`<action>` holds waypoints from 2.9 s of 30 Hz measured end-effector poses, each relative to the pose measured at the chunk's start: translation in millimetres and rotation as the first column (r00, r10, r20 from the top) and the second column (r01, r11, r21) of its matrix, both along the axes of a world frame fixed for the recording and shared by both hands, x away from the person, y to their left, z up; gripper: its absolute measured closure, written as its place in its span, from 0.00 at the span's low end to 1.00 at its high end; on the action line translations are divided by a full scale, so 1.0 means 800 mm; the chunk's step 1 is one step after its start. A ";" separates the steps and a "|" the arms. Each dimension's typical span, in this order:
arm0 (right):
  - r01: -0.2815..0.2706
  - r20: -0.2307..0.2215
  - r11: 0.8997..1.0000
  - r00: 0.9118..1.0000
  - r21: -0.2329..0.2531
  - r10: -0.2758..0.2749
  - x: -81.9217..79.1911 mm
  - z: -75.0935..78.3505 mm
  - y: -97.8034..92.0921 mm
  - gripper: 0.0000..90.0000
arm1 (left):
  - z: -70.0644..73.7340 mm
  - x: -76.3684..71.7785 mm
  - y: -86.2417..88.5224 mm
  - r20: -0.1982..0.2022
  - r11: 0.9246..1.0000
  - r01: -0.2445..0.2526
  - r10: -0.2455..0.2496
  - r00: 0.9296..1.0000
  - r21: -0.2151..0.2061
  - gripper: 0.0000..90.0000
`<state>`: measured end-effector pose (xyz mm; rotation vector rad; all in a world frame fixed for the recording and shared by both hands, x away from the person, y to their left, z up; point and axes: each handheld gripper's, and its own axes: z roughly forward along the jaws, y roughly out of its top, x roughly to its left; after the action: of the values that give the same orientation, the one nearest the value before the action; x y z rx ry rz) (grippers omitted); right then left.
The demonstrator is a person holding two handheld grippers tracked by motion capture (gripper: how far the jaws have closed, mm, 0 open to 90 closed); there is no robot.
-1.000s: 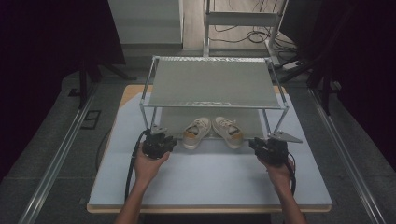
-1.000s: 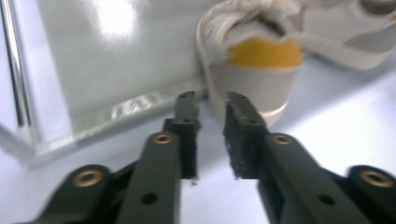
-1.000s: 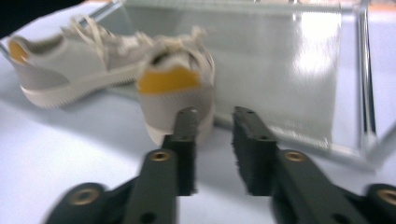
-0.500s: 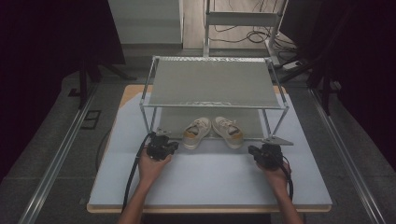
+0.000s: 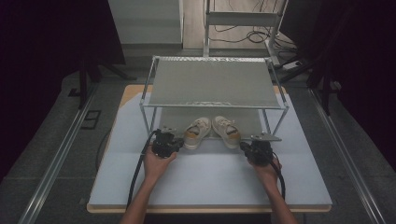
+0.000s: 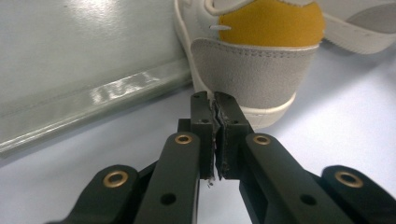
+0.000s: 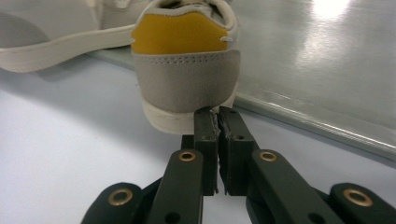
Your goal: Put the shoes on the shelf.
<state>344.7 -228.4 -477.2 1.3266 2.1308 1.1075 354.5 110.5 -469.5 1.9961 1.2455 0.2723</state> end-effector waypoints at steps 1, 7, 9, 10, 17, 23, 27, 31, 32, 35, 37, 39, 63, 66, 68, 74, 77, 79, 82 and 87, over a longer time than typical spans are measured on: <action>-0.004 0.000 1.000 1.000 0.003 0.004 0.000 0.000 0.002 0.95 | 0.000 -0.001 -0.006 0.000 1.000 0.011 -0.011 1.000 -0.003 0.96; -0.040 -0.005 0.999 0.999 0.029 0.040 0.000 -0.002 0.016 0.96 | 0.000 -0.002 -0.030 -0.002 0.999 0.046 -0.046 0.999 -0.019 0.96; -0.044 -0.003 0.999 0.999 0.030 0.044 0.000 -0.003 0.019 0.96 | 0.000 -0.001 -0.034 0.001 0.998 0.055 -0.055 0.999 -0.016 0.95; -0.057 -0.003 0.998 0.998 0.035 0.057 0.000 -0.003 0.027 0.96 | 0.000 -0.001 -0.039 0.000 0.998 0.062 -0.062 0.998 -0.018 0.95; -0.093 -0.003 0.995 0.996 0.036 0.093 0.003 -0.003 0.049 0.95 | 0.002 0.004 -0.063 0.001 0.995 0.097 -0.097 0.995 -0.003 0.95; -0.099 -0.007 0.994 0.995 0.052 0.099 0.001 -0.004 0.051 0.94 | 0.003 -0.001 -0.060 0.005 0.995 0.096 -0.096 0.995 -0.017 0.94; -0.115 0.004 0.991 0.993 0.065 0.115 -0.003 -0.003 0.054 0.94 | 0.007 -0.010 -0.065 0.019 0.992 0.121 -0.121 0.993 -0.021 0.94; -0.130 0.007 0.990 0.992 0.048 0.129 0.001 -0.001 0.066 0.95 | 0.011 -0.006 -0.074 0.023 0.992 0.126 -0.126 0.992 -0.013 0.93; -0.130 0.007 0.990 0.992 0.048 0.129 0.001 -0.001 0.066 0.95 | 0.011 -0.005 -0.074 0.022 0.992 0.125 -0.125 0.992 -0.012 0.93; -0.131 0.005 0.990 0.991 0.048 0.131 0.002 -0.001 0.067 0.96 | 0.012 -0.001 -0.074 0.013 0.991 0.129 -0.129 0.992 -0.018 0.94; -0.130 0.007 0.990 0.992 0.050 0.130 0.003 -0.001 0.066 0.97 | 0.011 -0.001 -0.073 0.015 0.992 0.128 -0.128 0.992 -0.020 0.94; -0.129 0.007 0.990 0.992 0.050 0.129 0.004 -0.001 0.066 0.97 | 0.011 -0.001 -0.073 0.014 0.992 0.128 -0.127 0.992 -0.024 0.94; -0.123 0.003 0.992 0.992 0.042 0.123 0.022 -0.005 0.075 0.99 | 0.012 0.036 -0.073 -0.012 0.993 0.114 -0.114 0.993 0.020 0.96; -0.128 0.003 0.991 0.992 0.037 0.128 0.024 -0.004 0.077 0.99 | 0.012 0.043 -0.075 -0.025 0.996 0.090 -0.089 0.996 0.021 0.95; -0.132 0.006 0.991 0.991 0.035 0.131 0.025 -0.003 0.078 0.99 | 0.012 0.052 -0.073 -0.009 0.991 0.125 -0.125 0.992 0.047 0.95; -0.120 0.021 0.993 0.993 0.008 0.120 0.032 -0.001 0.084 0.99 | 0.012 0.061 -0.071 -0.005 0.987 0.145 -0.144 0.989 0.063 0.95; -0.108 0.022 0.994 0.994 0.008 0.108 0.040 -0.003 0.084 0.99 | 0.012 0.061 -0.072 -0.004 0.988 0.141 -0.141 0.990 0.057 0.94; -0.097 0.013 0.995 0.995 0.008 0.097 0.046 -0.005 0.085 0.99 | 0.012 0.061 -0.072 -0.004 0.989 0.139 -0.139 0.990 0.058 0.94; -0.083 0.018 0.996 0.996 0.012 0.083 0.054 -0.006 0.088 0.99 | 0.012 0.060 -0.072 -0.003 0.989 0.135 -0.135 0.991 0.056 0.94; -0.061 0.022 0.998 0.998 0.011 0.060 0.066 -0.009 0.091 0.99 | 0.012 0.059 -0.075 -0.015 0.992 0.118 -0.117 0.993 0.039 0.94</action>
<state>397.2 -156.0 -484.4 1.2568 2.1651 1.1540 401.3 50.7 -460.2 2.0995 1.1334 0.2283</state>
